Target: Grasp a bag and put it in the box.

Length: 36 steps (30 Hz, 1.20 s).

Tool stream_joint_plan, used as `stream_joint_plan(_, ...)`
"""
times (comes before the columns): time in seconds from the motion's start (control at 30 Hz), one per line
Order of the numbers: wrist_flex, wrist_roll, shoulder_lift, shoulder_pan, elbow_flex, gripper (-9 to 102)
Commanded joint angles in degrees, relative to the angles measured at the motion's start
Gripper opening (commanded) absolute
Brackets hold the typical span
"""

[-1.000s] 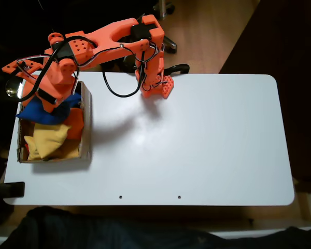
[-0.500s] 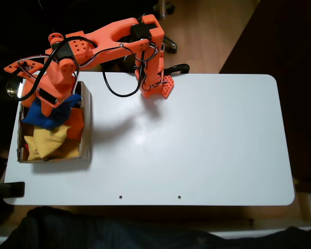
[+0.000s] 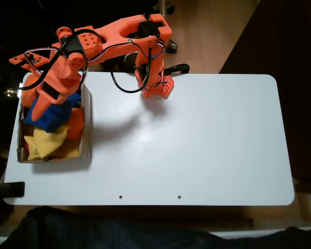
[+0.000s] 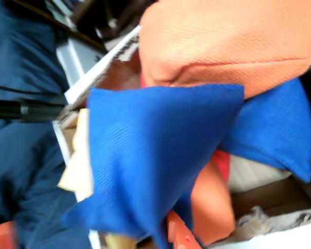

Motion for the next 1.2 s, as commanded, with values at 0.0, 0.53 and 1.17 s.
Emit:
stream_joint_plan(0.0,-0.79,1.32,3.87,-0.62,-0.09,68)
stream_joint_plan(0.53,4.31,9.49,21.36,-7.65,4.13,79)
stream_joint_plan(1.17,8.35,19.16,39.99,-25.40,4.39,79)
